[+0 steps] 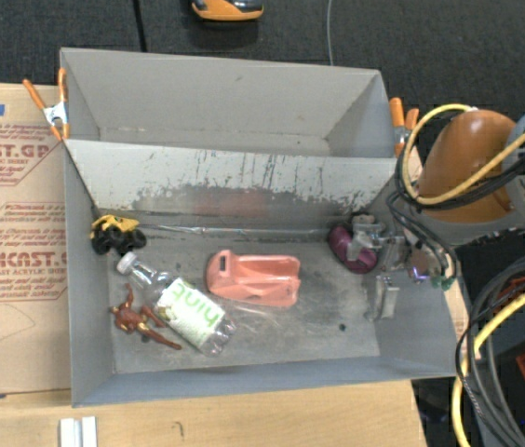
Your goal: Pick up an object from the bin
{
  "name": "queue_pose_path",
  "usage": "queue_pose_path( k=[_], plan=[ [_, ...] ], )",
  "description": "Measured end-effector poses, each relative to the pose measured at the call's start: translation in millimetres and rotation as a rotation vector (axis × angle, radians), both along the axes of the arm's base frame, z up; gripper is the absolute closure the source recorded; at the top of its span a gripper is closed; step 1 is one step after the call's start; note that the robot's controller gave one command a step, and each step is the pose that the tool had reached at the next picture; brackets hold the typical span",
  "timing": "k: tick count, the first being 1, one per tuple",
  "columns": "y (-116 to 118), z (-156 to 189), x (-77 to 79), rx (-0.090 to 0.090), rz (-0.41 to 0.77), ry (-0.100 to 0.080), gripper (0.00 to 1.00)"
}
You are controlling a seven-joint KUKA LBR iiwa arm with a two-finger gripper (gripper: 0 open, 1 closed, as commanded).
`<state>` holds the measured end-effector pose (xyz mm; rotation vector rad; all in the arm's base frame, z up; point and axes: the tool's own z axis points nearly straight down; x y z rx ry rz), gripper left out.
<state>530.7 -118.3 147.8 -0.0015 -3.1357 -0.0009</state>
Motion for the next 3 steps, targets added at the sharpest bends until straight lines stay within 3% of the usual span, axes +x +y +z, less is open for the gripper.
queue_pose_path(
  k=[1, 2, 3],
  plan=[
    [0.6, 4.7, 1.7, -0.001, 0.002, -0.007, 0.00],
    [53.9, -59.6, 18.2, -0.001, 0.122, -0.011, 0.00],
    [76.0, -45.4, 15.1, 0.001, 0.137, -0.004, 0.00]
  ],
)
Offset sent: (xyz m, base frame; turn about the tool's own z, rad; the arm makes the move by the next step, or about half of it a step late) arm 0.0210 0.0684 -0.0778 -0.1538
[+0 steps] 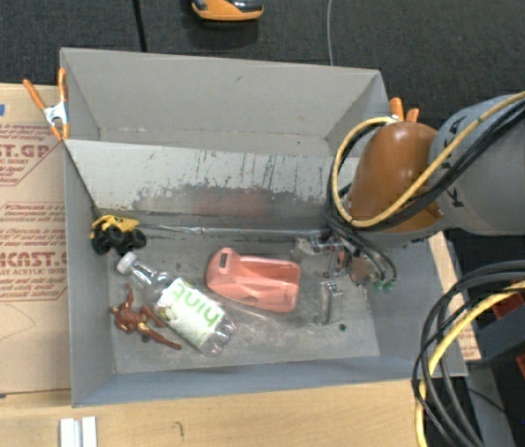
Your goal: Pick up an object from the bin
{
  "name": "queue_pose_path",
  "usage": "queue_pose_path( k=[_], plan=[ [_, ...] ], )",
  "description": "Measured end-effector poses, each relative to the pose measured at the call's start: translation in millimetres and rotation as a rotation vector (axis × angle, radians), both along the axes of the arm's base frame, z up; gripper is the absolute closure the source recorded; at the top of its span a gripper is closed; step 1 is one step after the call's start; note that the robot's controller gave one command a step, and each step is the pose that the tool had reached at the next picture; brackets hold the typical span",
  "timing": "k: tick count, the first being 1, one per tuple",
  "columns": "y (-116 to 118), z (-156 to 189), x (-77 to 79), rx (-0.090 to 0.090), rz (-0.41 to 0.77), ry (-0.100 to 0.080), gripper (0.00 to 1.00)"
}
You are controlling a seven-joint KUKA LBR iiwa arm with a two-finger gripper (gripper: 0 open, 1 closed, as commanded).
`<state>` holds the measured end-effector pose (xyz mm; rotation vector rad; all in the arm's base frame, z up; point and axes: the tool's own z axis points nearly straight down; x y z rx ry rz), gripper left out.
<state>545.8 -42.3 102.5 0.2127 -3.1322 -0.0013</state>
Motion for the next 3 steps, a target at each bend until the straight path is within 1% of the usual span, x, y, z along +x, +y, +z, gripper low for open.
queue_pose_path(
  k=[1, 2, 3],
  plan=[
    [40.1, -3.0, 1.3, 0.000, 0.023, -0.008, 0.00],
    [52.9, -21.8, 5.1, -0.002, -0.029, -0.011, 0.00],
    [87.5, -27.4, -25.6, 0.000, -0.107, -0.026, 1.00]
  ],
)
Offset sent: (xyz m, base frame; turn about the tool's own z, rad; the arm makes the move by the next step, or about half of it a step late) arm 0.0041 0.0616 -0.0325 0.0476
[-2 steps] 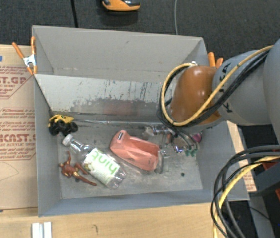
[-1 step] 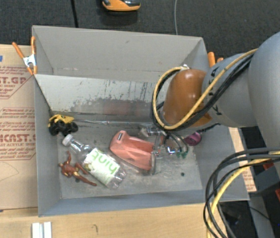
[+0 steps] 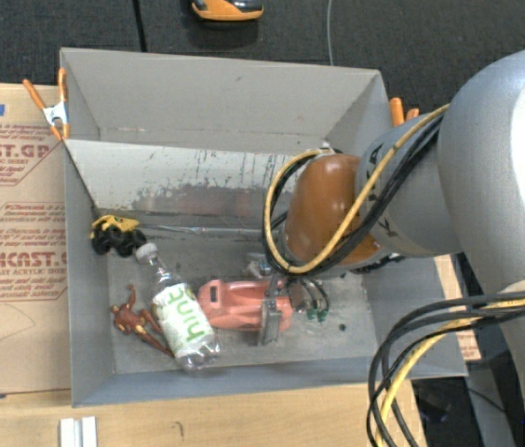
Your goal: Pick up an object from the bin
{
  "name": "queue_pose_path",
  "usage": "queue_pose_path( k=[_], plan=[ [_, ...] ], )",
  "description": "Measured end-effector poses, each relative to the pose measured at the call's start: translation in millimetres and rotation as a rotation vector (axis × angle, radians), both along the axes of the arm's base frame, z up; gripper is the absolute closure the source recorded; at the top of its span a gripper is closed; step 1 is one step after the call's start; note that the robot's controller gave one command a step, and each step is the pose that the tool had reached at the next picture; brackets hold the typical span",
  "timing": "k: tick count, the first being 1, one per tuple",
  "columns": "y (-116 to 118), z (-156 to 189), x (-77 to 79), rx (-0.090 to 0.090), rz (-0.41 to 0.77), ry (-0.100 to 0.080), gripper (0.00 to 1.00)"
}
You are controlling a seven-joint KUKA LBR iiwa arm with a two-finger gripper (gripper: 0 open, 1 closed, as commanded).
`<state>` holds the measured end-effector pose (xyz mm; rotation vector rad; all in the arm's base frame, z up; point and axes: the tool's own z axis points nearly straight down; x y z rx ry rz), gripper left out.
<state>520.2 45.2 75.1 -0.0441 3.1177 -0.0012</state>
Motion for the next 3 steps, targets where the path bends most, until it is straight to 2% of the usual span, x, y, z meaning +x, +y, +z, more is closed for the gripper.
queue_pose_path(
  k=[2, 3],
  plan=[
    [0.0, 2.3, 0.2, 0.000, -0.001, 0.002, 1.00],
    [0.1, 11.6, -1.8, 0.000, 0.000, 0.016, 1.00]
  ],
)
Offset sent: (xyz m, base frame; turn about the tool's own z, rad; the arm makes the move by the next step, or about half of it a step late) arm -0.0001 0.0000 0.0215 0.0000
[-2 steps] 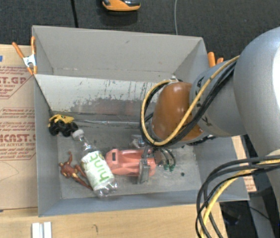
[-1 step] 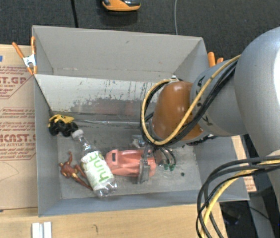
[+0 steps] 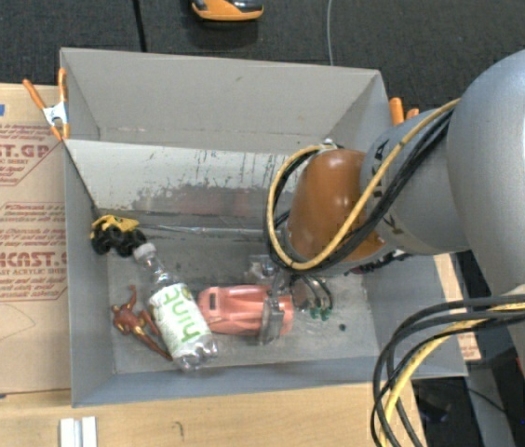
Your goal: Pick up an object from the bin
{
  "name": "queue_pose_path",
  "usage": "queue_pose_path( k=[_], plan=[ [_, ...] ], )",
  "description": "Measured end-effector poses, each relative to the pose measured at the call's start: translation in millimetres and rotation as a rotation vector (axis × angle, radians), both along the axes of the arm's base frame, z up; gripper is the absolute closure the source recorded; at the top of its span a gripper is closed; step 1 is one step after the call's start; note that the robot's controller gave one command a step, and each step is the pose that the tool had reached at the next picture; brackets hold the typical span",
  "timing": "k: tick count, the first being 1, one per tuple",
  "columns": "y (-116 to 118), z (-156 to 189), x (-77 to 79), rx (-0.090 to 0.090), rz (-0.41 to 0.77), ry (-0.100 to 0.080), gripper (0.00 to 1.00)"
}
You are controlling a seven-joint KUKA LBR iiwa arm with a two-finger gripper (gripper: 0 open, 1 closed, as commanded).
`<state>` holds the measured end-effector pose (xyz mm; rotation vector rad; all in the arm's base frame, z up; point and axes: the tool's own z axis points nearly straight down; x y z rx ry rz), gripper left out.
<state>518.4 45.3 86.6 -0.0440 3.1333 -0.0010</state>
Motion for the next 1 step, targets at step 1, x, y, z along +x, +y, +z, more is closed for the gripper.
queue_pose_path(
  k=[1],
  plan=[
    [0.2, 15.8, -3.1, 0.000, 0.001, 0.014, 1.00]
  ],
)
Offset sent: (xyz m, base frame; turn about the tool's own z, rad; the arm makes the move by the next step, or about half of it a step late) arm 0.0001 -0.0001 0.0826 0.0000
